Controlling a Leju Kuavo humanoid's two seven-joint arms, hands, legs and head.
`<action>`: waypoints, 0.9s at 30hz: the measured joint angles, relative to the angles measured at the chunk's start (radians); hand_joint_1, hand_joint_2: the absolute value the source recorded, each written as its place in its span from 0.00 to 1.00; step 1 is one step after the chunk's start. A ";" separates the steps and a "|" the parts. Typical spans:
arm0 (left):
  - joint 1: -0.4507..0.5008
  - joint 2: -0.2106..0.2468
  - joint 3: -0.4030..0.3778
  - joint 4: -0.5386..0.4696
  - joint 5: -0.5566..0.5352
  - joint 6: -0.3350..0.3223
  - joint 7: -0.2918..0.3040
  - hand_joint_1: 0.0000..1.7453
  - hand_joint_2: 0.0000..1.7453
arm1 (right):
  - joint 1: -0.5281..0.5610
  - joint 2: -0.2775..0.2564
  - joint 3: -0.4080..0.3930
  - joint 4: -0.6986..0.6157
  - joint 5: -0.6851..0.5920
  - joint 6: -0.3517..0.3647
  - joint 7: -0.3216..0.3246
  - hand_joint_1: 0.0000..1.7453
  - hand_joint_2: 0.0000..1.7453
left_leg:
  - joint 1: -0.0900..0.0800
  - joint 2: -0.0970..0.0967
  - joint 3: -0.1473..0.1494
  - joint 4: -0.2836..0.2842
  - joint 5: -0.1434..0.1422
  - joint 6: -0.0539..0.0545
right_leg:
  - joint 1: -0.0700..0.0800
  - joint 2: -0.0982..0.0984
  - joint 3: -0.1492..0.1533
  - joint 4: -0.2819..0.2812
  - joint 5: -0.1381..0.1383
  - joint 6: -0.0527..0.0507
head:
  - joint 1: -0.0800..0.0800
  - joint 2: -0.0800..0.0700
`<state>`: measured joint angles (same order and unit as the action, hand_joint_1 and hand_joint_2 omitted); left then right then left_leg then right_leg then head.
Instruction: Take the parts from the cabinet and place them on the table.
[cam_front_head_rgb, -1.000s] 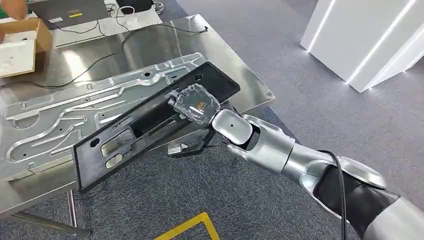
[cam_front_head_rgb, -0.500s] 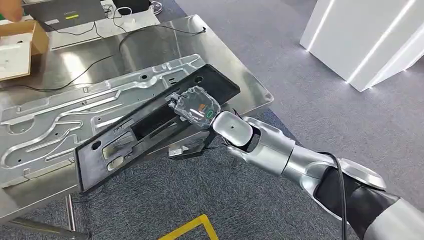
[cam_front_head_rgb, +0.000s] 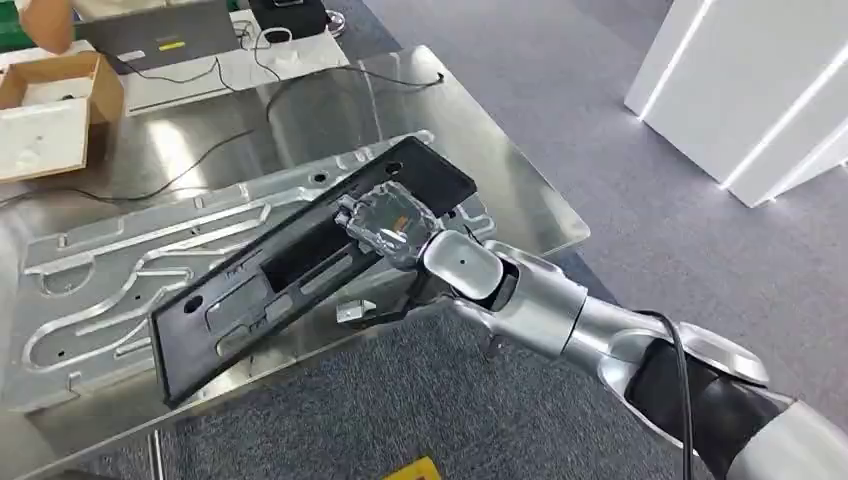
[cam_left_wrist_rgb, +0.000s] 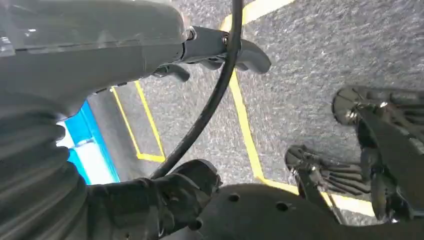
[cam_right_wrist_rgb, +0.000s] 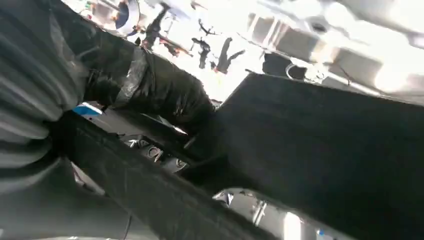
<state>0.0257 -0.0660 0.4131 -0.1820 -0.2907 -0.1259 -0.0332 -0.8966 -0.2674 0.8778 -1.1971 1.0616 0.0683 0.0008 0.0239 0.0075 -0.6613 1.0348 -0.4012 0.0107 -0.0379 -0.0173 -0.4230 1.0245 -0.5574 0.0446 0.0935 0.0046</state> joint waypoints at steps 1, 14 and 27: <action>0.000 0.001 0.001 -0.002 0.000 0.001 0.000 0.00 1.00 | -0.002 0.001 -0.002 -0.001 0.000 0.000 0.001 1.00 1.00 | 0.002 -0.004 0.019 -0.007 -0.010 0.011 | -0.006 0.002 -0.040 0.067 0.025 0.004 | 0.002 0.000; 0.002 -0.008 0.003 -0.003 0.000 0.003 -0.002 0.00 1.00 | 0.023 -0.006 -0.007 0.005 0.000 -0.001 0.001 1.00 1.00 | -0.036 -0.050 0.308 -0.047 -0.197 0.029 | 0.071 0.040 -0.276 0.013 0.195 -0.084 | -0.002 0.000; 0.000 -0.005 0.021 -0.006 0.005 0.003 -0.011 0.00 1.00 | 0.024 -0.003 -0.008 0.004 0.000 0.000 -0.001 1.00 1.00 | -0.016 -0.011 0.024 -0.011 -0.041 -0.015 | 0.039 0.038 -0.070 -0.008 0.051 -0.073 | -0.002 0.000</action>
<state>0.0260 -0.0713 0.4345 -0.1877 -0.2857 -0.1232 -0.0446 -0.8725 -0.2705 0.8698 -1.1929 1.0620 0.0679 -0.0004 0.0082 -0.0033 -0.6369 1.0236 -0.4426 -0.0047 0.0008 0.0205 -0.4929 1.0167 -0.5067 -0.0288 0.0916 0.0046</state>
